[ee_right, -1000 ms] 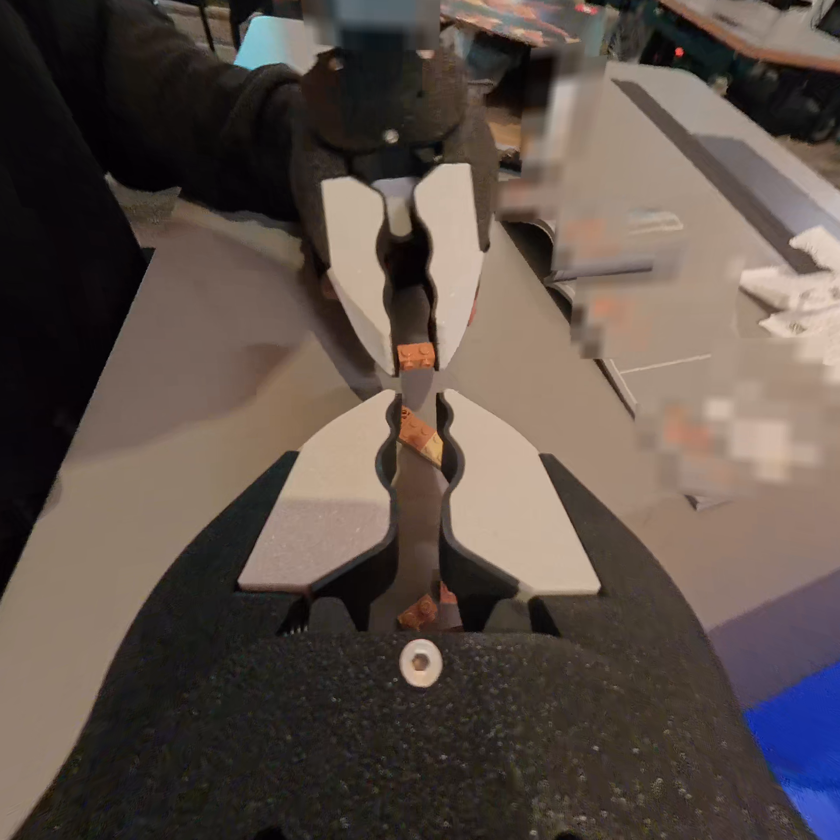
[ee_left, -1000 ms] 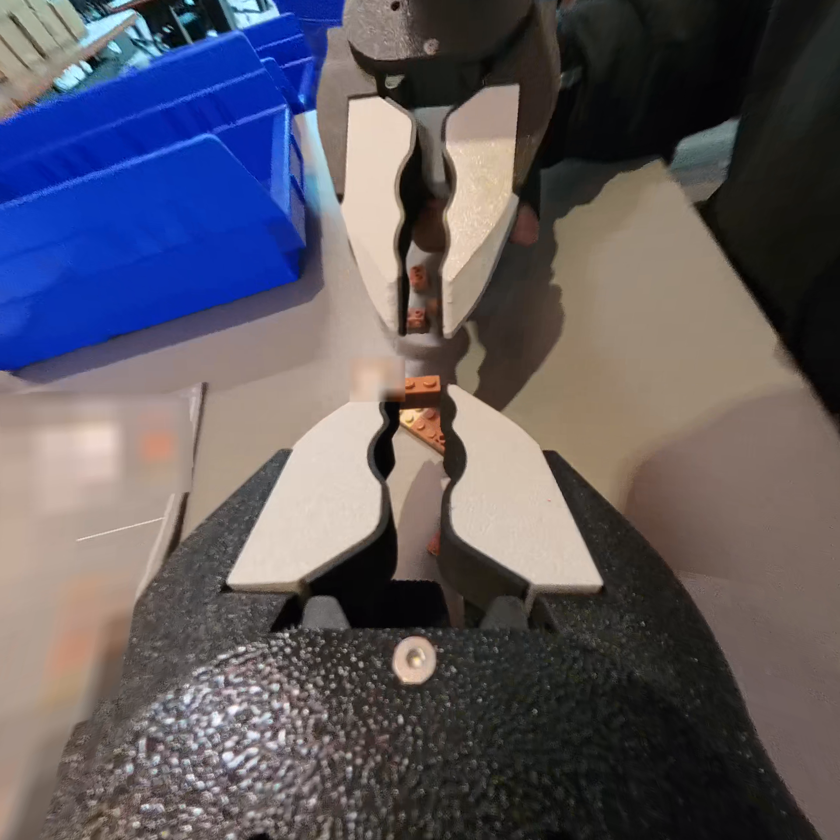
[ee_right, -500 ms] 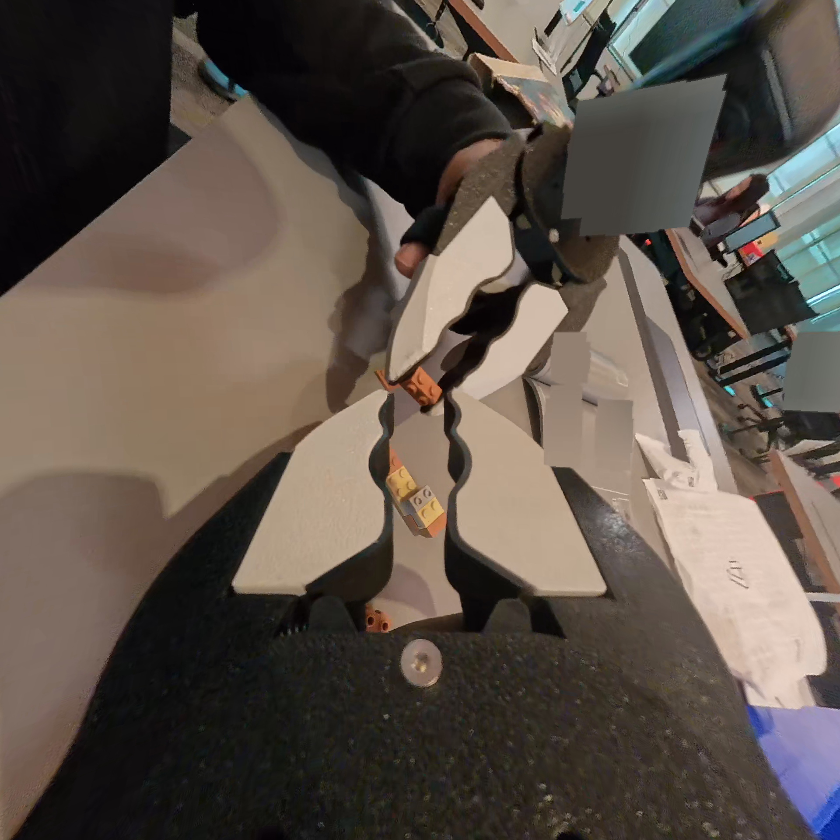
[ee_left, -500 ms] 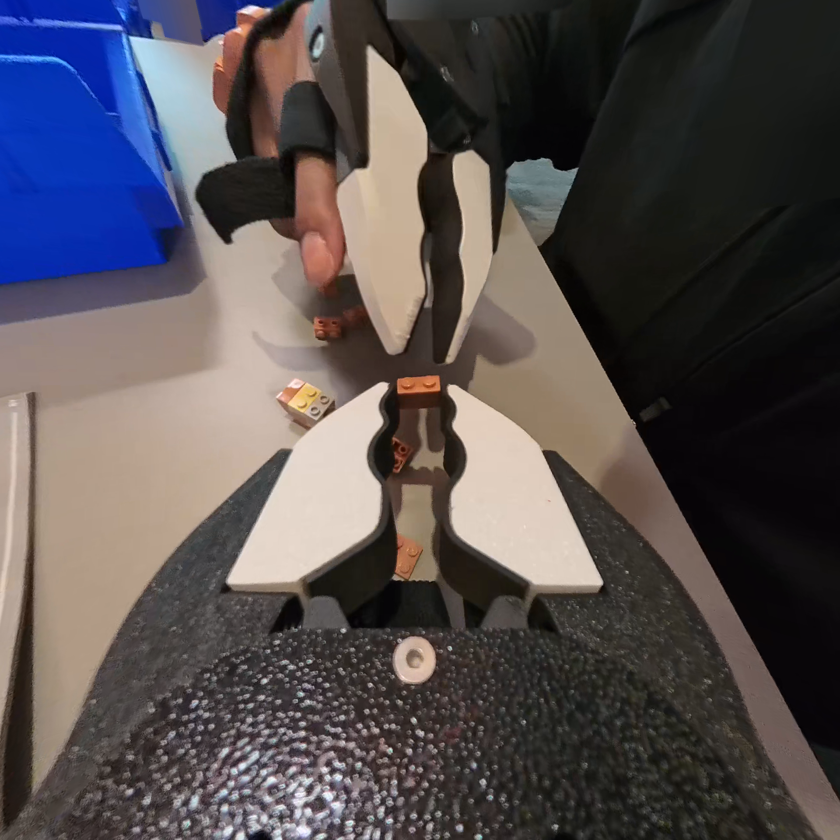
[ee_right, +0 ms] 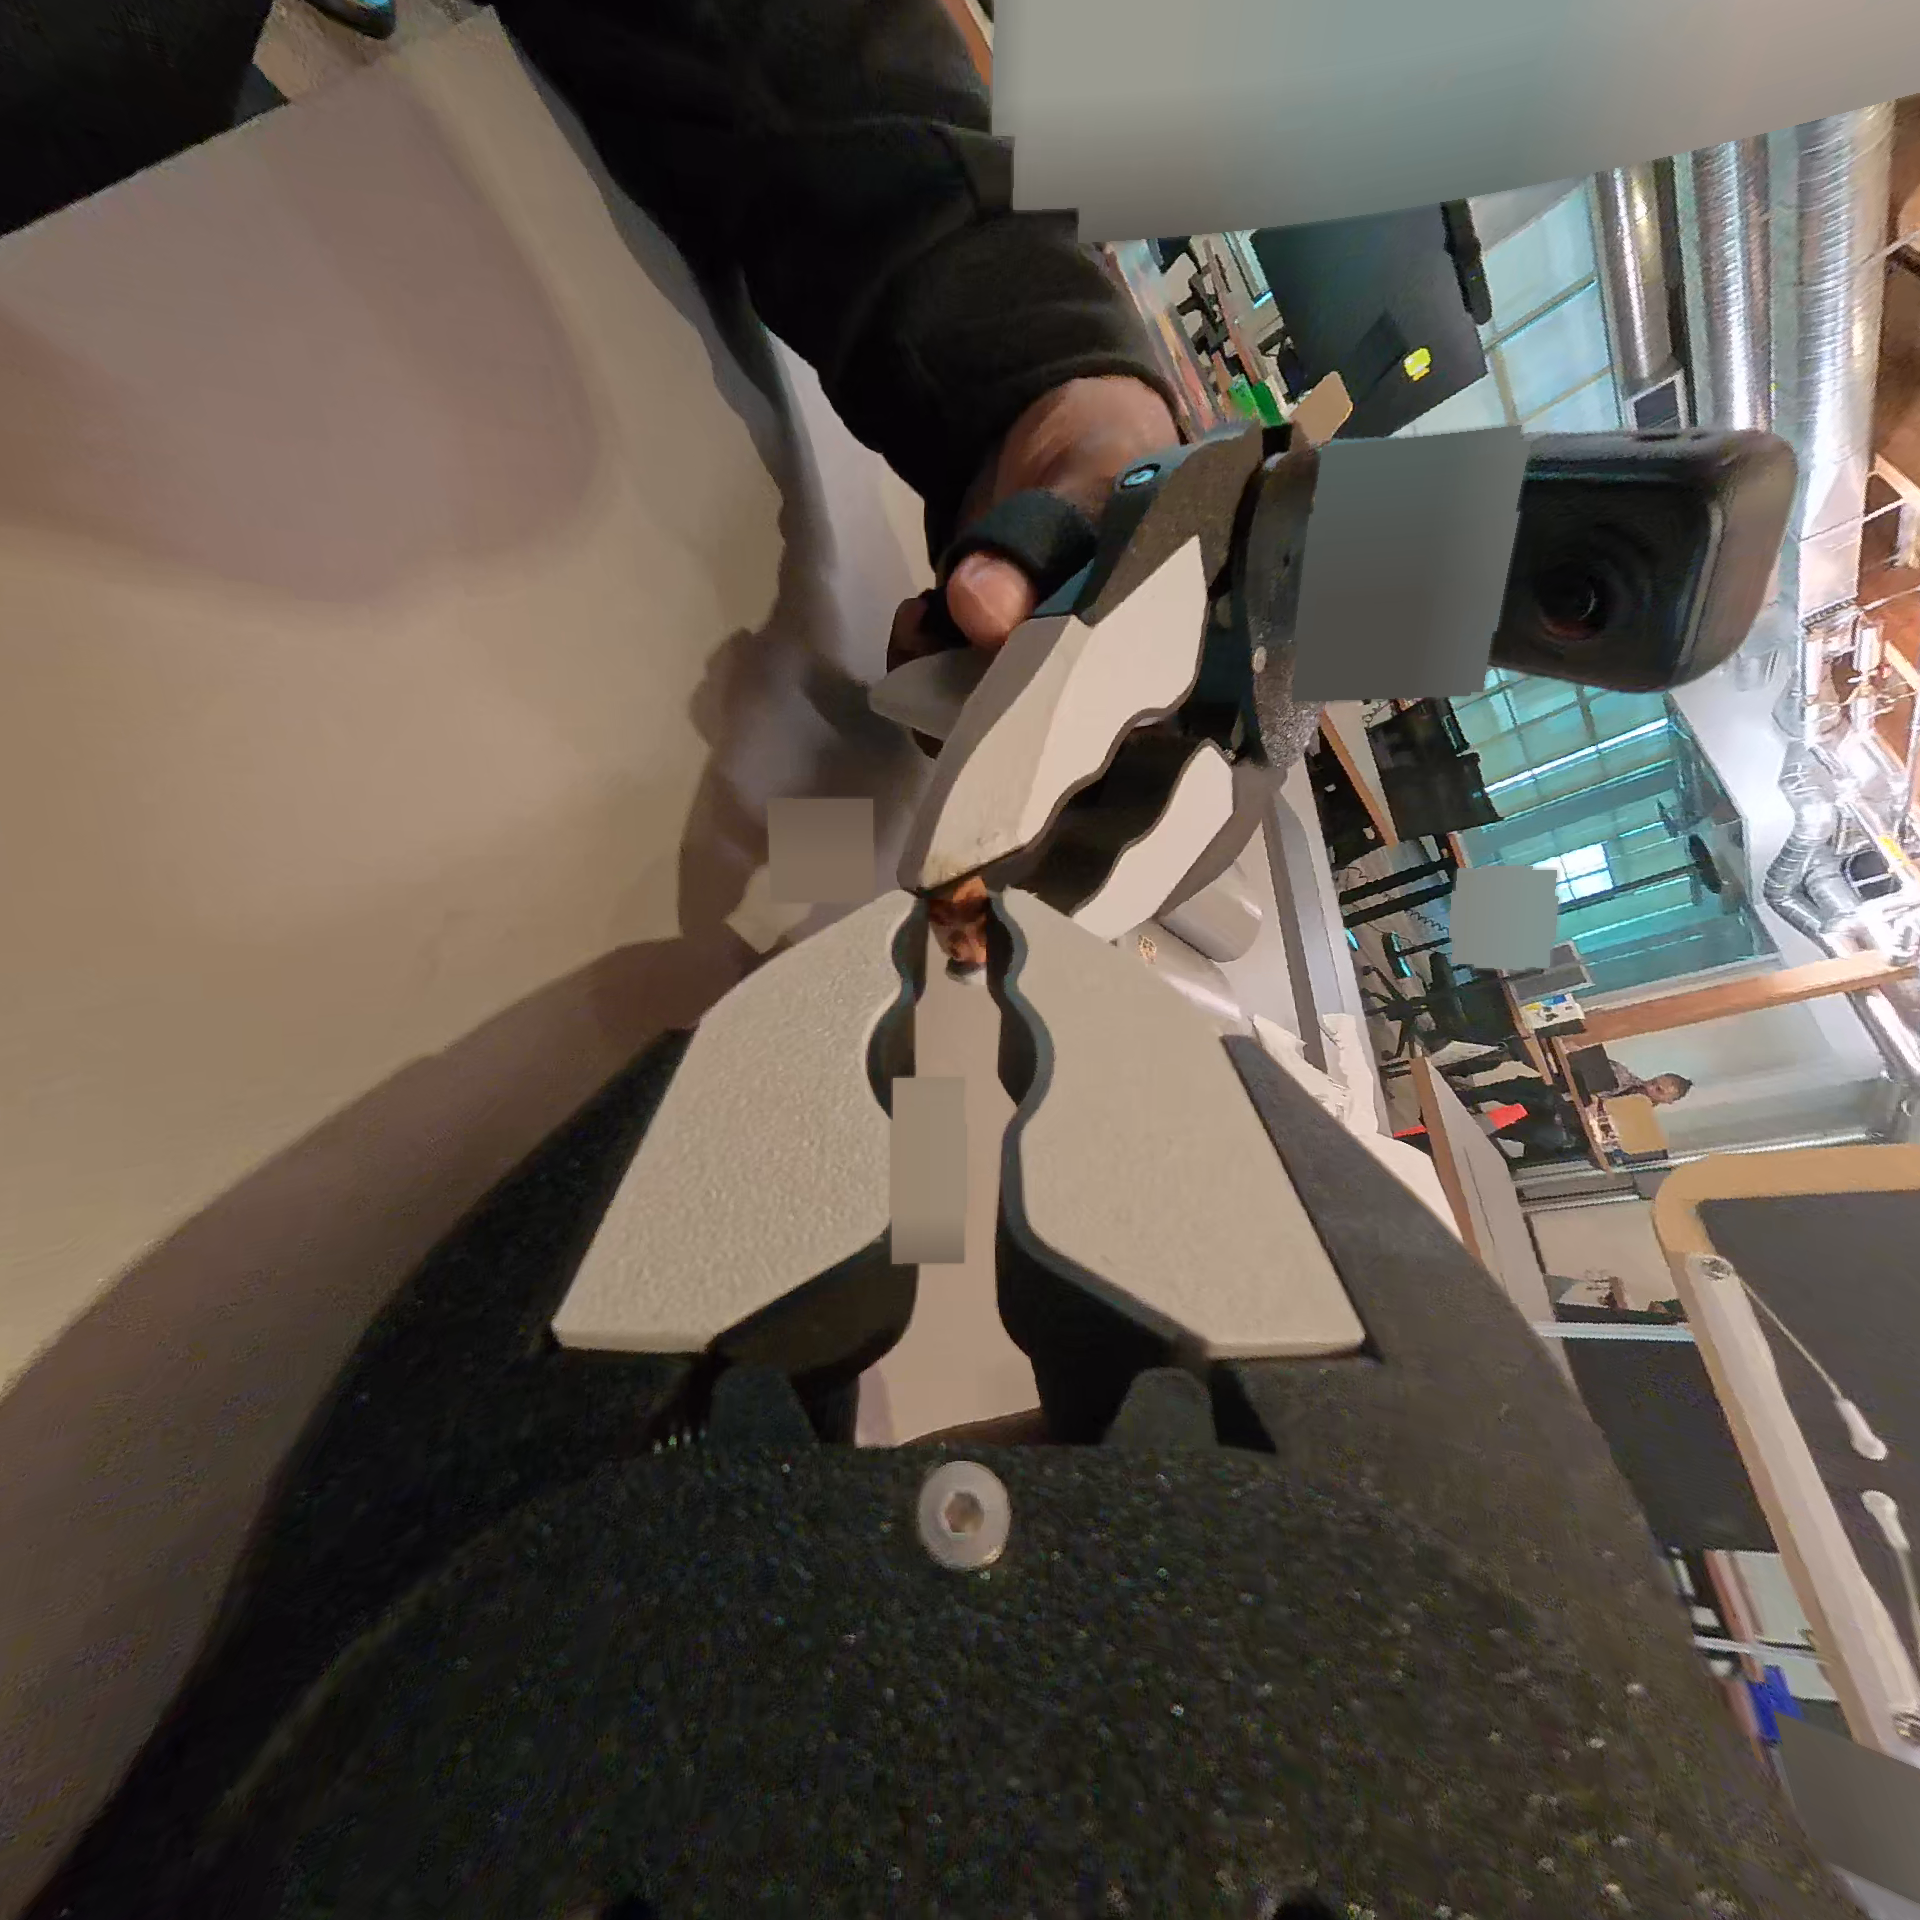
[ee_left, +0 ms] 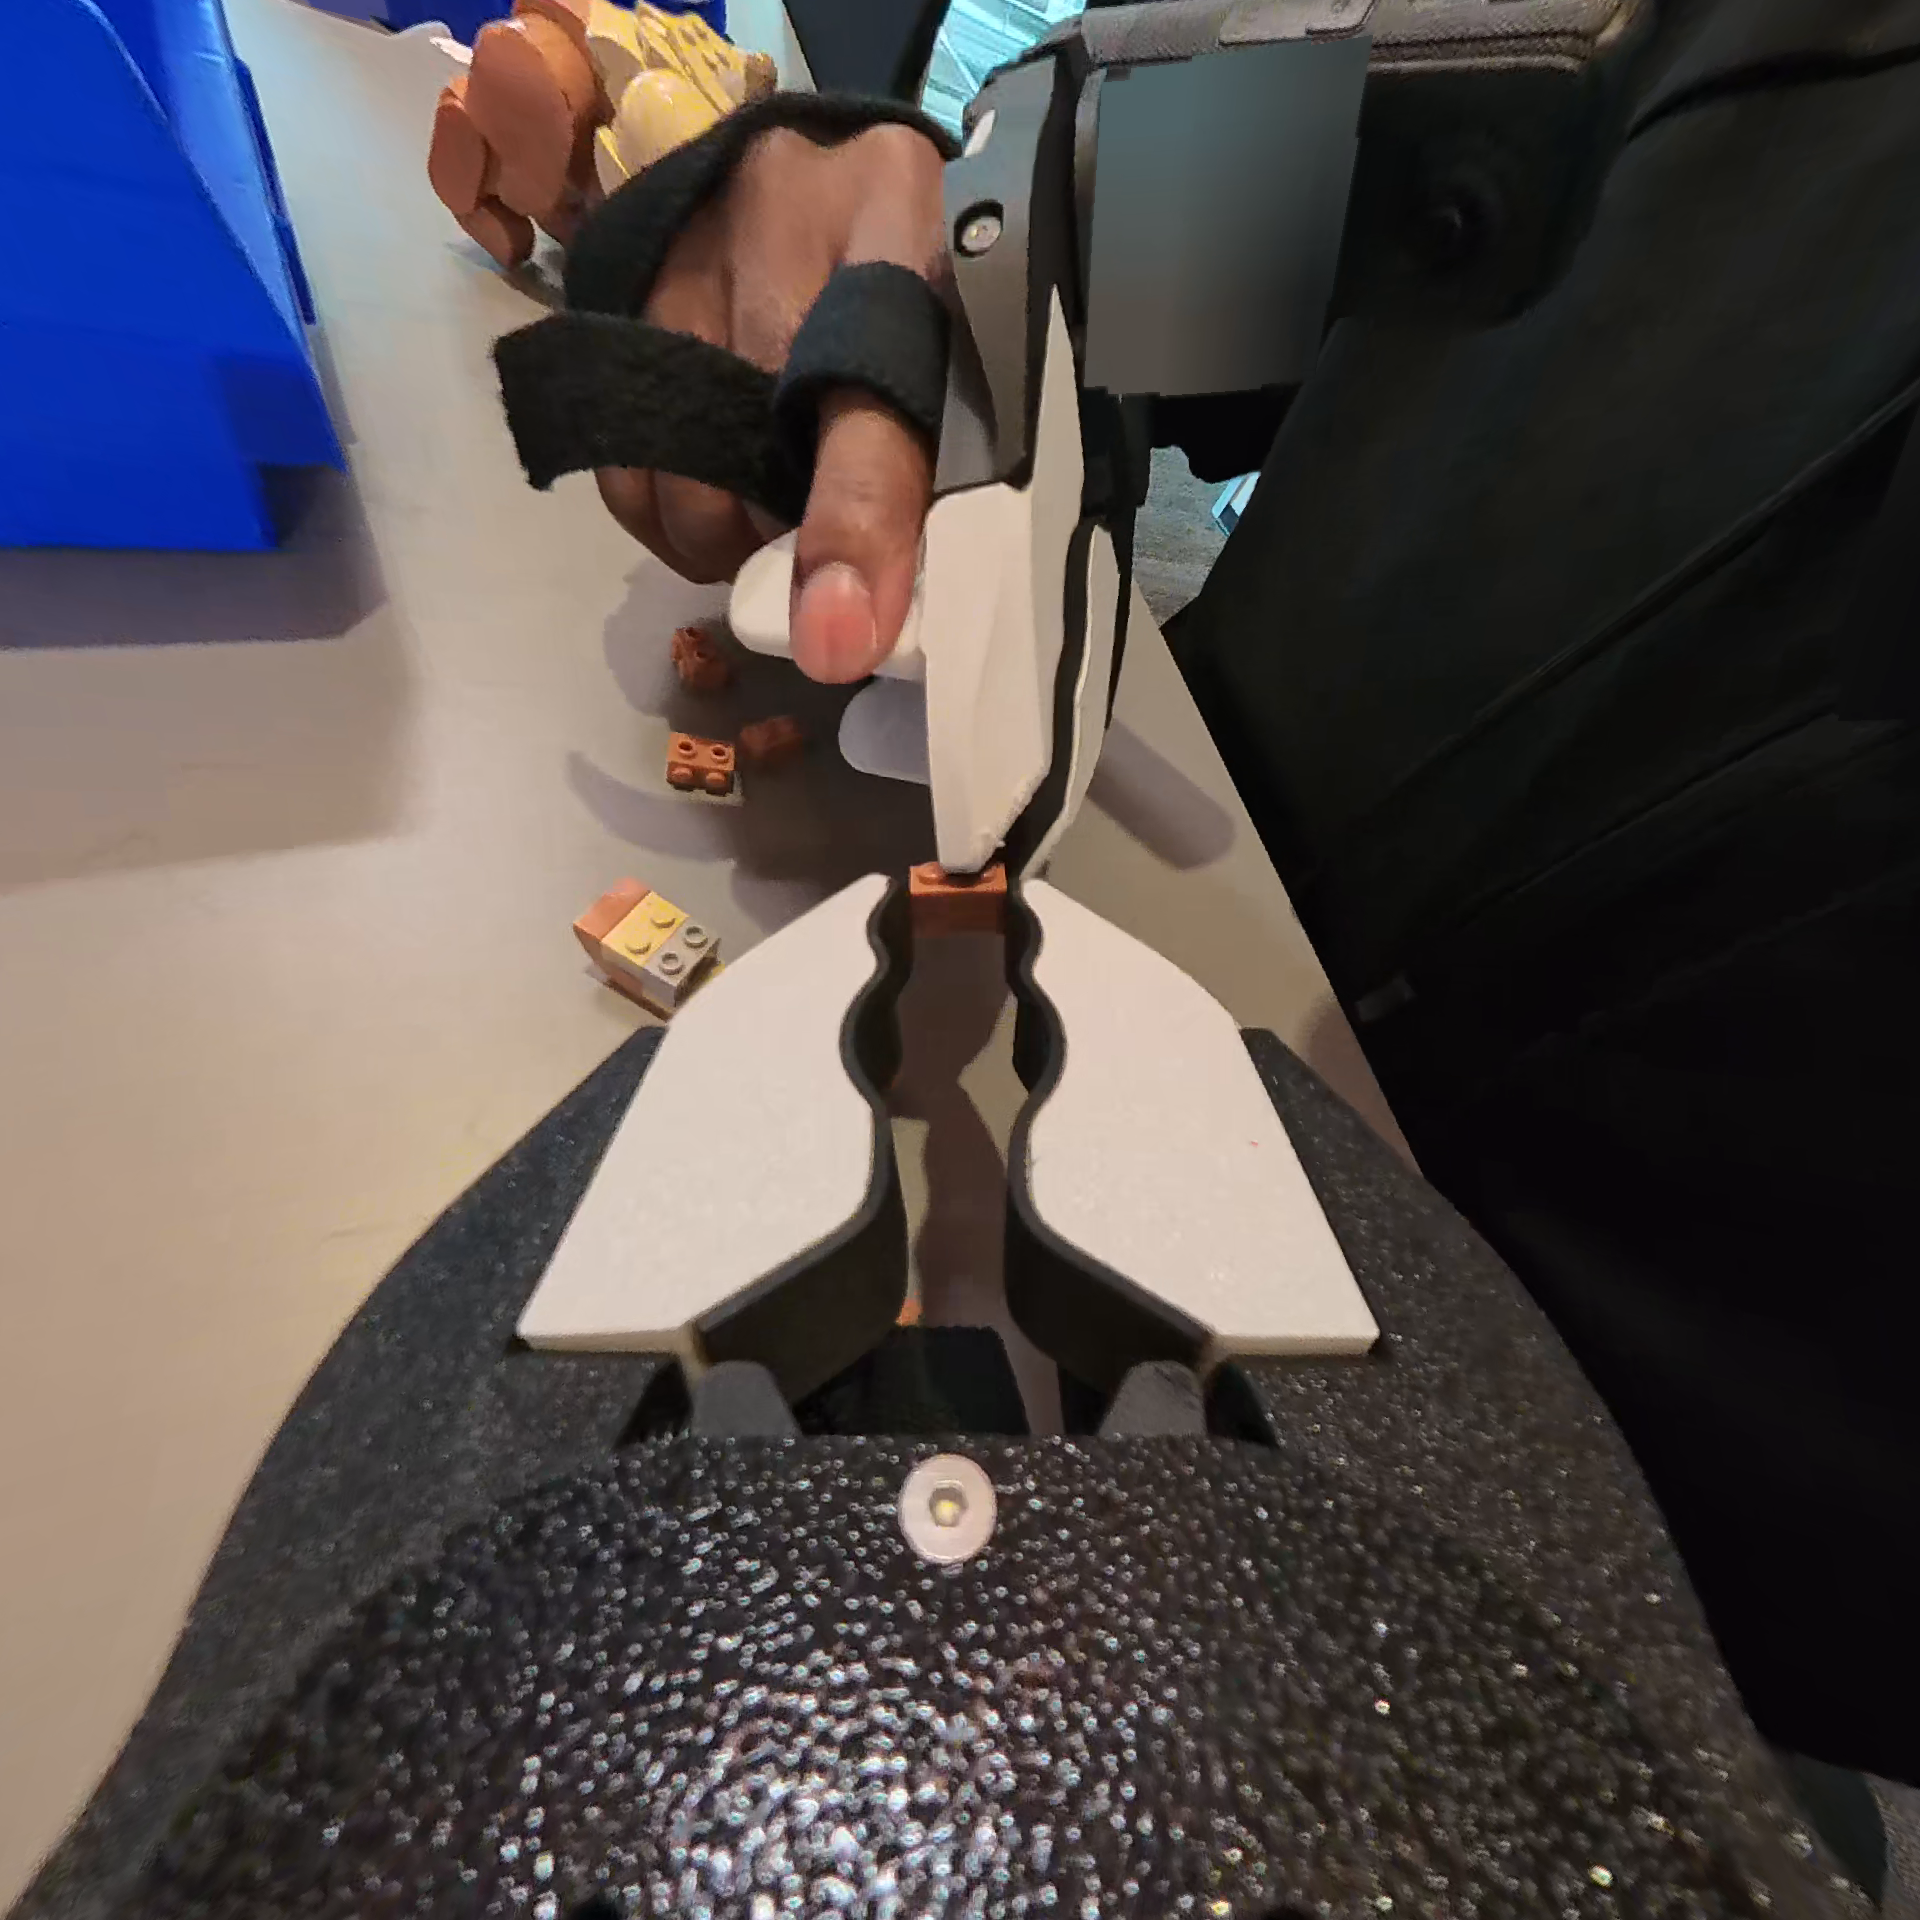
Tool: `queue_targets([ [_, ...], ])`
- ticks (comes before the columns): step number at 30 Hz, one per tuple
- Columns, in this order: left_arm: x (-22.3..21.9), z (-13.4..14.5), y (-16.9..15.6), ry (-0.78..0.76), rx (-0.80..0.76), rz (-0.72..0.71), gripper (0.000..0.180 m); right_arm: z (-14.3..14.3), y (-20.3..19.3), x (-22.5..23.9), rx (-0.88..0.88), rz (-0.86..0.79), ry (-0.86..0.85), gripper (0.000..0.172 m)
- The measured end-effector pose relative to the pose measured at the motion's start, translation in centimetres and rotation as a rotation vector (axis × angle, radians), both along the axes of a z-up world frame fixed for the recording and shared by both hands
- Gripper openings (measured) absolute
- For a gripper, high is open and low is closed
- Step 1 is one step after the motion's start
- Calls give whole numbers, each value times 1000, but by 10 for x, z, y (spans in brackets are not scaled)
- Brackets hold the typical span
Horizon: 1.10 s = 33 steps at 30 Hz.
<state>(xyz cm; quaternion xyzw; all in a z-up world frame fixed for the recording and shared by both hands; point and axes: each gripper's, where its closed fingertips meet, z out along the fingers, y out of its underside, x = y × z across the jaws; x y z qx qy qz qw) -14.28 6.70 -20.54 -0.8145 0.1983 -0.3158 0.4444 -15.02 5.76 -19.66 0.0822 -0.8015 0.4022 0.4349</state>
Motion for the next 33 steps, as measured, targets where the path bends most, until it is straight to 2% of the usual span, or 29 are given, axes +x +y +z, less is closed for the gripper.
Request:
queue_targets([
  [8, -1, -7, 1, 23, -3, -8, 17, -6, 1, 0, 38, -14, 26, 10],
  [11, -9, -10, 0, 85, -7, 7, 19, -7, 6, -2, 52, -27, 19, 9],
  [16, -37, -22, -12, 325, 18, -36, 38, -7, 22, 0, 30, -43, -61, 10],
  [20, -53, -38, -6, 485, -6, -137, 57, -7, 30, 1, 0, -46, -111, 10],
  [27, -31, -53, 7, 544, -2, -365, 75, -18, 35, 1, 9, -53, -169, 10],
  [33, -25, -60, 14, 545, 41, -383, 88, -23, 39, -6, 33, -107, -194, 10],
])
